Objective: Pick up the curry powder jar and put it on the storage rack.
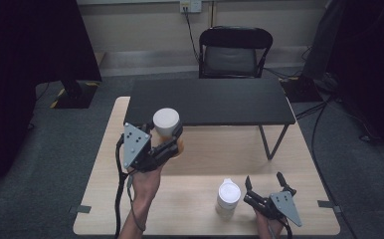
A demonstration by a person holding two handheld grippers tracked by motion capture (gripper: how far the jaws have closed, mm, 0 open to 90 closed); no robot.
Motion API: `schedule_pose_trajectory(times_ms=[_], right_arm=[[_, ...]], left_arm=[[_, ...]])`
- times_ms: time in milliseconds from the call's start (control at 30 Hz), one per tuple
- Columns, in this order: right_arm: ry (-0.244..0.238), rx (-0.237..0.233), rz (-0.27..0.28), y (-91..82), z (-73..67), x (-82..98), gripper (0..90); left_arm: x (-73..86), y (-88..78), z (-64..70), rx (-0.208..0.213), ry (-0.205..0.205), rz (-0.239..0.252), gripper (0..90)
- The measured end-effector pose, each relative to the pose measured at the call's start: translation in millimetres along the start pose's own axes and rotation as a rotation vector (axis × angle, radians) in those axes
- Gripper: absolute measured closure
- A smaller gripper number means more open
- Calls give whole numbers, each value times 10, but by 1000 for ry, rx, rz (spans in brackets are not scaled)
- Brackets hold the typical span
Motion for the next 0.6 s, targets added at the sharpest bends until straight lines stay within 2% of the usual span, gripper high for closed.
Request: schedule_pose_trajectory(times_ms=[133, 267, 600], right_arm=[[0, -2, 0, 0, 1, 0, 0], [0, -3, 0, 0, 2, 0, 0], [0, -9, 1, -2, 5, 0, 0]], left_arm=[[-95, 117, 29, -25, 10, -6, 342], [-157, 259, 13, -28, 7, -29, 342], [-166, 500, -39, -54, 1, -43, 342]])
Point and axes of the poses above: each handheld gripper's, and its own axes: y roughly forward along the jaws, x roughly out of its underside, z roughly to its right, the point moved 10 cm from there along y, roughly forward along the jaws, and after that the axes turned 12 degrees about z, right-handed, at the moved point
